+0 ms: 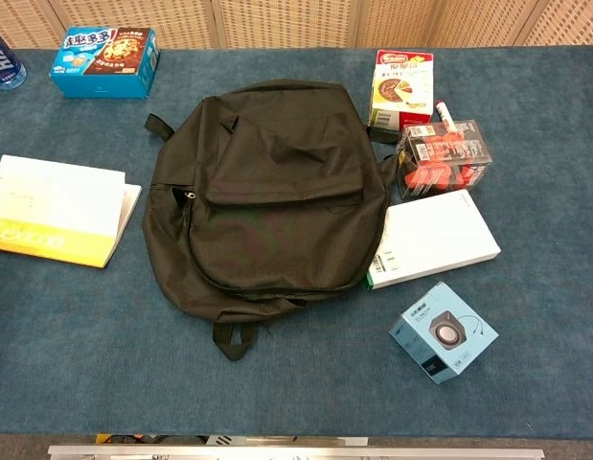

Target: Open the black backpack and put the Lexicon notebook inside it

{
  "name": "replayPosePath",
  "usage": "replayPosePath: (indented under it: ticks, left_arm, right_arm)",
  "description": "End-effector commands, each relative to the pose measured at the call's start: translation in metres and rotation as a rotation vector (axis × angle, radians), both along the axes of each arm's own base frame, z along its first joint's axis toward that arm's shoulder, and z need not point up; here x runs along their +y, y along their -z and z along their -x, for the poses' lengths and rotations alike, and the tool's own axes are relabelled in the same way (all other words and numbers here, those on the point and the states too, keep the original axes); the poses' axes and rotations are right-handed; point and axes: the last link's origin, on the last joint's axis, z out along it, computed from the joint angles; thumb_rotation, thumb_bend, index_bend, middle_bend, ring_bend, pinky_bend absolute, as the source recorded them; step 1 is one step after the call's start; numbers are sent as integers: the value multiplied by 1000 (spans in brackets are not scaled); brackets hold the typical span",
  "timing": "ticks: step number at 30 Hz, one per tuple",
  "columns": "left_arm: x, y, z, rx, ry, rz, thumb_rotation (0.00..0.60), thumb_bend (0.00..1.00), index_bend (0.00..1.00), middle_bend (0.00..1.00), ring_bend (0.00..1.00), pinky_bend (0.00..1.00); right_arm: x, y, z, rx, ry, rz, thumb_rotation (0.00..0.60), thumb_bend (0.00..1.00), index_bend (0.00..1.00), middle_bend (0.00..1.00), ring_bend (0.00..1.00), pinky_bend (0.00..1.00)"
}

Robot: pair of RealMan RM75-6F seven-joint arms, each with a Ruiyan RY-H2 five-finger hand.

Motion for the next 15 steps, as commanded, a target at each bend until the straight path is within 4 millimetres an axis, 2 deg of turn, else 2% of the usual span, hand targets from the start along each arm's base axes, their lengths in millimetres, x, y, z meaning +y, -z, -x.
replayPosePath:
  ticks: [1,10,15]
  left_arm:
    - [1,1,1,9,1,11,600,246,118,164,117,261]
    - [2,8,5,64,39,71,600,246,121,165,117,256]
    - [11,20,13,86,50,106,600,246,147,176,117,256]
  right_arm:
    - [-2,1,-1,-2,-2,-5,600,305,360,410,365,551]
    - [-8,0,-6,-14,-16,-2,600,304,360,410,366,551]
    - [-7,1,-5,-23,-14,-8,600,304,360,410,365,551]
